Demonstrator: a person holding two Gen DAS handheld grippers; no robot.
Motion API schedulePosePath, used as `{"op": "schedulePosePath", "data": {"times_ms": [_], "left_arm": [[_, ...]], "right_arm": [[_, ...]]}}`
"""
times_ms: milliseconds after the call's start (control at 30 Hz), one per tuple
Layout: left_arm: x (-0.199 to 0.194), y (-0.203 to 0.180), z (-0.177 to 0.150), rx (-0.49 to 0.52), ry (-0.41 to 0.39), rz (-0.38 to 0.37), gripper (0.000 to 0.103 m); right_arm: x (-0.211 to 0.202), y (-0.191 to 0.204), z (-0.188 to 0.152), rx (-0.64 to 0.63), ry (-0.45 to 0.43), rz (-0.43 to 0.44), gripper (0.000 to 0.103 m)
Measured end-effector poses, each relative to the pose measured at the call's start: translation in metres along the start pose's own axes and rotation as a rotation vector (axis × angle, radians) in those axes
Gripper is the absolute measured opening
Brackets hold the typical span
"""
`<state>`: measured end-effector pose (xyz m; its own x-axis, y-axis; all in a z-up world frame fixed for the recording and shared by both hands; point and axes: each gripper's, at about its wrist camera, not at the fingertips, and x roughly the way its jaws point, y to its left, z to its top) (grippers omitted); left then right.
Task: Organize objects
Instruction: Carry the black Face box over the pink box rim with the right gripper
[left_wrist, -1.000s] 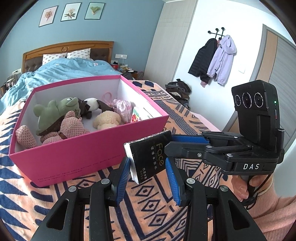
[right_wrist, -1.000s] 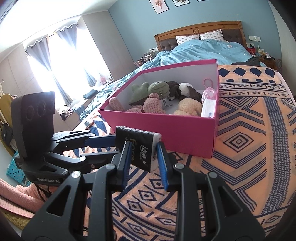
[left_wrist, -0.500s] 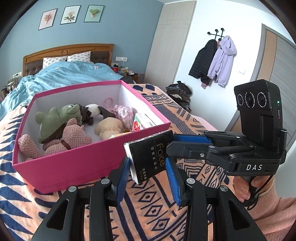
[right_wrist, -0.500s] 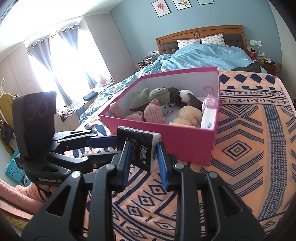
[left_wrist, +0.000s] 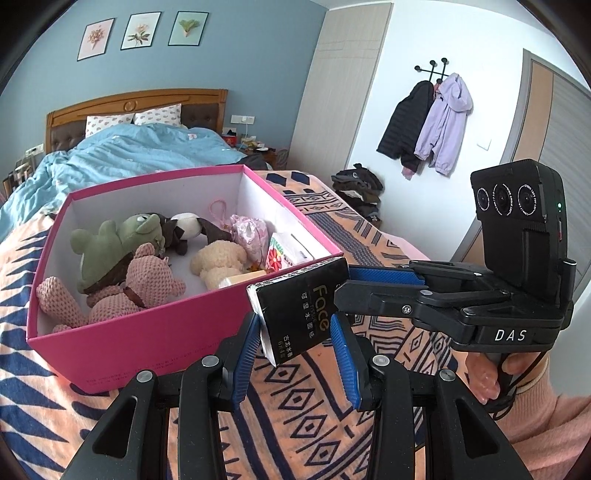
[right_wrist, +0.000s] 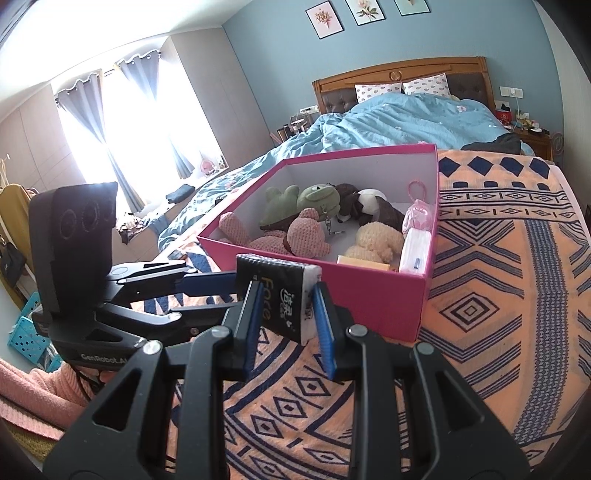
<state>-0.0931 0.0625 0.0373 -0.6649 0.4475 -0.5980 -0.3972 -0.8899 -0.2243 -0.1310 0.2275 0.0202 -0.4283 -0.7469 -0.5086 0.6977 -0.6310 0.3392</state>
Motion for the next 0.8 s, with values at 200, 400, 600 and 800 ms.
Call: {"op": "schedulePosePath", "data": {"times_ms": [200,400,600,800], "left_arm": [[0.001,0.0,0.004,0.002,-0.001,0.003,0.039],[0.001,0.0,0.008,0.004,-0.003,0.003,0.039],[0.001,0.001,0.011,0.008,-0.007,0.007,0.039],[0.002,0.002,0.015,0.014,-0.01,0.008,0.039]], "right_arm": [[0.001,-0.001,0.002,-0.001,-0.002,-0.002,0.031],[0.0,-0.002,0.005,0.0,-0.009,0.003,0.031],[-0.002,-0.002,0.008,-0.006,-0.018,0.002,0.032],[-0.003,-0.001,0.011,-0.01,-0.025,0.0,0.032]]}}
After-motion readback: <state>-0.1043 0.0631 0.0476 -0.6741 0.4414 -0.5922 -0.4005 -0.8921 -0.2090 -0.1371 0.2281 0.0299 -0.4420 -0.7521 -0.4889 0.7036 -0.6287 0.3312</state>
